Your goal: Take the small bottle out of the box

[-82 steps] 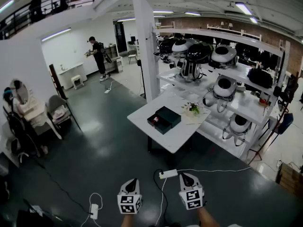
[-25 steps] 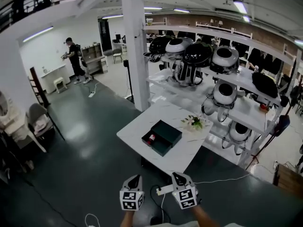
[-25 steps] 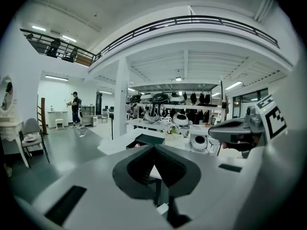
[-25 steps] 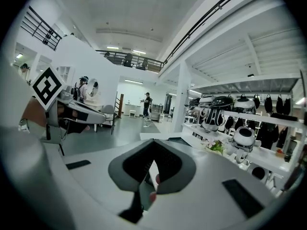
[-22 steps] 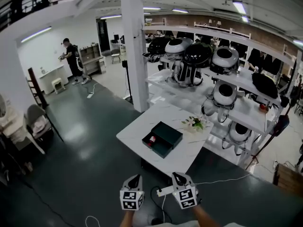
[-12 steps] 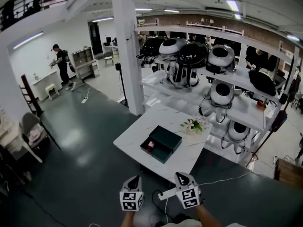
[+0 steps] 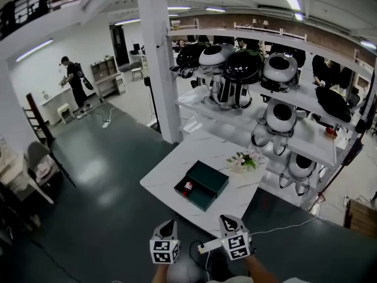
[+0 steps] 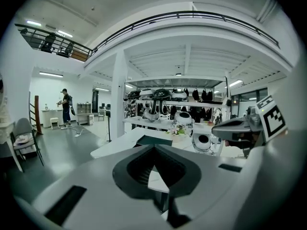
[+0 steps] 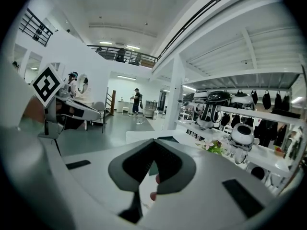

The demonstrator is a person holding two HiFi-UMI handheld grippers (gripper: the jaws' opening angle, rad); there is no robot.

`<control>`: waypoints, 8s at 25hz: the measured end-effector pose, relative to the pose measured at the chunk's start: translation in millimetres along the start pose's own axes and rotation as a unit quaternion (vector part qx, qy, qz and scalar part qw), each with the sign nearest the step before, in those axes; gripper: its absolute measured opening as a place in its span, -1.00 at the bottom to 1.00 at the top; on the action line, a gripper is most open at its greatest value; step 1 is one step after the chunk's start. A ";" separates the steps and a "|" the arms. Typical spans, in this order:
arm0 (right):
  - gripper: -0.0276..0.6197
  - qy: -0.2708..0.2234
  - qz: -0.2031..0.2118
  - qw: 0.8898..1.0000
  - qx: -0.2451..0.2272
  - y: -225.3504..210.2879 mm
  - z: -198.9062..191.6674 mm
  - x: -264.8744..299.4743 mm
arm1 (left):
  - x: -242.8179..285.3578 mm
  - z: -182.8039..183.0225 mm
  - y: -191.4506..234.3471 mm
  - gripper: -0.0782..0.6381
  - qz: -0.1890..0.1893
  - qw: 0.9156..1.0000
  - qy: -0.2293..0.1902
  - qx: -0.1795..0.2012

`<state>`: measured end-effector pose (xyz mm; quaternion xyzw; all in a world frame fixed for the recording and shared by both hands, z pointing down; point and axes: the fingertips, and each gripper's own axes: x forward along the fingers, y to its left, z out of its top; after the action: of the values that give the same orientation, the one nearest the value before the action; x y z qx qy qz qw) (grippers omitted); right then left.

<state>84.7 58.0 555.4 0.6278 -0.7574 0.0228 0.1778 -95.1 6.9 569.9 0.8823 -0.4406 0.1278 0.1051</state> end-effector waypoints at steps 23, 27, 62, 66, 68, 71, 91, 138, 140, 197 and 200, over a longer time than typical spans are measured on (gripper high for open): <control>-0.85 -0.023 0.080 0.996 -0.008 -140.5 23.0 184.5 | 191.7 76.2 18.1 -0.73 0.082 0.997 -0.005 -0.010; -0.85 -0.025 0.101 0.995 -0.011 -139.8 19.9 205.9 | 205.2 73.5 25.8 -0.73 0.098 0.995 -0.002 -0.013; -0.85 0.070 0.129 0.989 -0.015 -39.8 1.6 320.6 | 248.3 36.1 153.2 -0.73 0.053 0.997 0.047 -0.041; -0.85 0.090 0.138 0.986 -0.016 -30.7 -14.0 322.6 | 249.1 18.4 158.6 -0.73 0.055 0.995 0.062 -0.049; -0.85 0.102 0.145 0.984 -0.018 -26.3 -23.2 320.9 | 248.8 7.8 158.3 -0.73 0.055 0.995 0.070 -0.053; -0.85 0.117 0.155 0.981 -0.025 -18.9 -37.7 319.5 | 249.3 -3.2 156.3 -0.73 0.053 0.993 0.077 -0.066; -0.85 0.128 0.266 0.838 -0.459 17.9 -98.3 326.8 | 233.0 -42.2 152.9 -0.73 0.056 0.989 0.098 -0.096; -0.01 0.160 0.366 0.596 -0.696 44.2 -160.6 426.8 | 220.3 -69.7 176.8 -0.73 0.077 0.983 0.119 -0.116; -0.03 0.174 0.375 0.592 -0.692 44.0 -162.7 427.2 | 221.2 -69.0 177.4 -0.73 0.079 0.983 0.118 -0.118; -0.24 0.184 0.225 0.955 -0.055 -4.3 -75.9 395.5 | 231.9 -43.2 144.2 -0.73 0.058 0.989 0.102 -0.090; -0.24 0.170 0.208 0.963 -0.016 -10.7 -68.8 390.3 | 232.8 -36.6 145.5 -0.73 0.057 0.990 0.099 -0.087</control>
<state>53.5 -294.6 734.1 0.4407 -0.8300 0.1532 0.3056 -82.1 -242.7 689.2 0.8261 -0.4872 0.1819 0.2173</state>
